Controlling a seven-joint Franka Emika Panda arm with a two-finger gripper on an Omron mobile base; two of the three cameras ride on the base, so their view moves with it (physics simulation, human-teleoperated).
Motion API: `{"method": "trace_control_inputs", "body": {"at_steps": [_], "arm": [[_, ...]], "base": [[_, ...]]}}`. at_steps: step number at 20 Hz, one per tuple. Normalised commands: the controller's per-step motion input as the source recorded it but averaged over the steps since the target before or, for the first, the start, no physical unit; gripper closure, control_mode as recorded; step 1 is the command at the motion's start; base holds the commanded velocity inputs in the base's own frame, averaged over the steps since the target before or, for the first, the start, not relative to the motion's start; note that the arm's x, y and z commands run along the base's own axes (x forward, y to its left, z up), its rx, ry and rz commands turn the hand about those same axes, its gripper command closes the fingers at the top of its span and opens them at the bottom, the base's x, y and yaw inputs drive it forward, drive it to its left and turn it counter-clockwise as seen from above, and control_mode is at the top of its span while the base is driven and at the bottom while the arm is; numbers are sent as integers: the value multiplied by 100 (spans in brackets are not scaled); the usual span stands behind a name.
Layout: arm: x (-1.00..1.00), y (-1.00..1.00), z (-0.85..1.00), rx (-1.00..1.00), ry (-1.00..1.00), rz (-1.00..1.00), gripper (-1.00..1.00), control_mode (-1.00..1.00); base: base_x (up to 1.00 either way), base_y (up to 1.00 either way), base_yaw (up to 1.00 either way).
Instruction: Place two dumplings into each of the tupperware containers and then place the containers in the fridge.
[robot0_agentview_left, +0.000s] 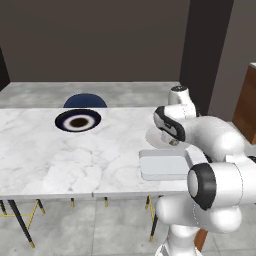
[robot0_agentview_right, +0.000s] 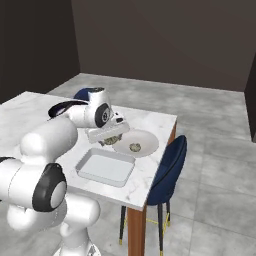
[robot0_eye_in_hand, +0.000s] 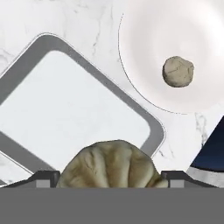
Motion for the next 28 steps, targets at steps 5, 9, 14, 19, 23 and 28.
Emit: {"method": "trace_control_inputs", "body": {"at_steps": [5, 9, 14, 19, 23, 28], "arm": [[-98, 46, -37, -5, -6, 5, 100, -100], [-22, 77, -27, -1, -1, 10, 100, -100], [49, 81, -2, 0, 4, 14, 100, -100], [81, 7, 12, -2, 35, 15, 100, -100], [73, -11, 0, -1, 43, 13, 100, -100], [59, 0, -32, 3, 10, 3, 100, -100]], "base": [[0, 0, 0], [0, 0, 0], [0, 0, 0], [0, 0, 0], [0, 0, 0], [0, 0, 0]]}}
